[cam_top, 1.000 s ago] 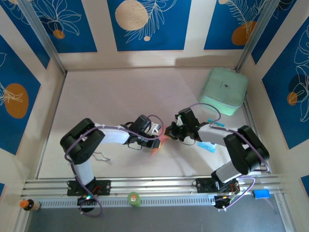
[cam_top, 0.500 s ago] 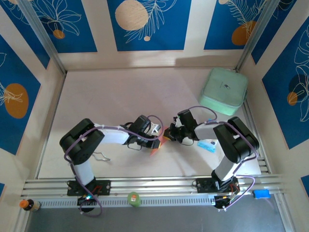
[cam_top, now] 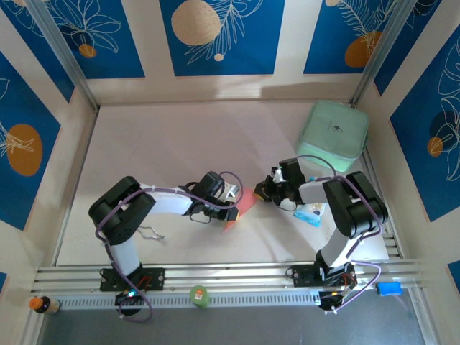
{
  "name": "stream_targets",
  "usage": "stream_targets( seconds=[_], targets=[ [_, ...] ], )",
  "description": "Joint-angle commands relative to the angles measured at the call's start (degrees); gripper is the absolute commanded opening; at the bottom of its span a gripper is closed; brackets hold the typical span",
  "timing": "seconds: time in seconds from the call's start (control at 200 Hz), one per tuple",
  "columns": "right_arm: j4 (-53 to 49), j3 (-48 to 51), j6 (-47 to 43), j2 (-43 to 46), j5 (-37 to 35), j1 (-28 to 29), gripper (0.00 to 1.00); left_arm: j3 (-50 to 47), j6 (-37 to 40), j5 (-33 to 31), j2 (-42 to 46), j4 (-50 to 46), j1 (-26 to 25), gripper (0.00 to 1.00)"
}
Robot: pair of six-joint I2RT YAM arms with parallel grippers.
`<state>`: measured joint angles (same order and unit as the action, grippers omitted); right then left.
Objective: Fold a paper plane with a square sheet of paper (pick it up from the middle)
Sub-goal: Fold the wing for the fifth time at the center of the table.
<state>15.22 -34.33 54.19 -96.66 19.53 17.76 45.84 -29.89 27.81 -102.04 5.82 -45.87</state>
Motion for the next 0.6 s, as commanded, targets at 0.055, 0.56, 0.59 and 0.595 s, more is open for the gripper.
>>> stream_targets(
  seconds=[0.055,0.56,0.59,0.595],
  targets=[
    [-0.9,0.5,-1.0,0.8,-1.8,-1.9,0.06,-3.4,0.3,-2.6,-3.0,-9.5,0.3,0.0],
    [-4.5,0.8,1.1,7.8,-3.8,7.6,0.06,-3.7,-0.1,-2.5,-2.1,-8.8,0.3,0.0],
    [-4.6,0.9,1.4,6.9,-4.2,8.1,0.05,-3.7,-0.1,-2.5,-2.0,-8.9,0.3,0.0],
    [-4.6,0.9,1.4,6.8,-4.2,8.2,0.05,-3.7,0.0,-2.6,-2.0,-8.9,0.3,0.0]
  ],
)
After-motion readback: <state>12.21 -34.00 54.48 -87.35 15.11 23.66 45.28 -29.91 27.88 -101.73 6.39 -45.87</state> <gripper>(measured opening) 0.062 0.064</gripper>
